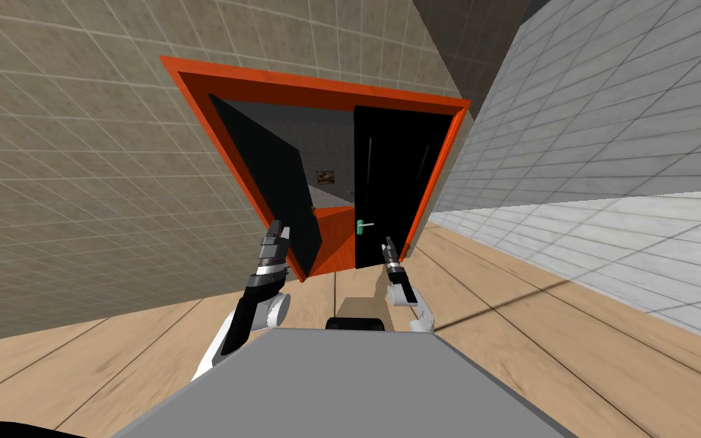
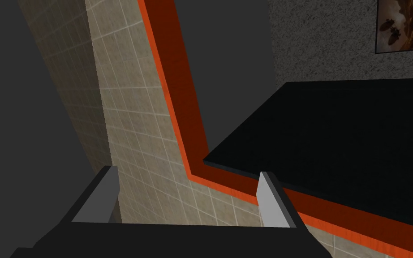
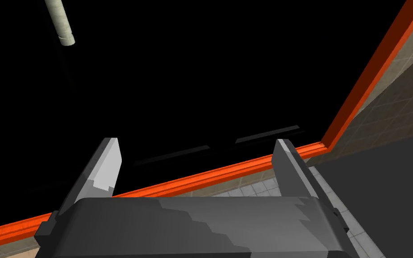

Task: Push the door open

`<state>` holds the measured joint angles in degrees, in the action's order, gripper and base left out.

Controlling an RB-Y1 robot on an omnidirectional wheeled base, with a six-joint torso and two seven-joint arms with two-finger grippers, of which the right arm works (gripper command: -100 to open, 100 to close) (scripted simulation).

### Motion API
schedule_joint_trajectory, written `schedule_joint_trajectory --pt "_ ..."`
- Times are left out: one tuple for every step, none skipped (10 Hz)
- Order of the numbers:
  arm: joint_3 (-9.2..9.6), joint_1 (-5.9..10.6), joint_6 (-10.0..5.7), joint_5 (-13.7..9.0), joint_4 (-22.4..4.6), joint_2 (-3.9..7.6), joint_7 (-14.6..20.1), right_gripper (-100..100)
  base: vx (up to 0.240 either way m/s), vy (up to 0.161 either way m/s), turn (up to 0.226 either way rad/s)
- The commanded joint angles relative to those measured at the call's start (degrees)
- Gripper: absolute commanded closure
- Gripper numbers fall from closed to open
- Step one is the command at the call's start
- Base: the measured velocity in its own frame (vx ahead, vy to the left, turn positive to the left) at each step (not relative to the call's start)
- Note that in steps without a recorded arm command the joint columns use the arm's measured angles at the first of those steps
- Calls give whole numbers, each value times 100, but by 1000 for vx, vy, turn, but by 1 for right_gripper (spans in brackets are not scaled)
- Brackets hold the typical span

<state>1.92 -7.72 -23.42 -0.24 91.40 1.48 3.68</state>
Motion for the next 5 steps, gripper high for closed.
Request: schedule_joint_trajectory --pt "7 171 75 12 -277 -12 -49 -100 104 -43 41" --pt "13 271 113 20 -439 -23 -78 -100 100 -41 51" --pt "19 371 152 27 -601 -35 -106 -100 88 -55 47" --pt "25 468 190 35 -758 -50 -134 -100 95 -71 49" --pt "31 563 226 42 -911 -67 -161 -100 96 -62 45"
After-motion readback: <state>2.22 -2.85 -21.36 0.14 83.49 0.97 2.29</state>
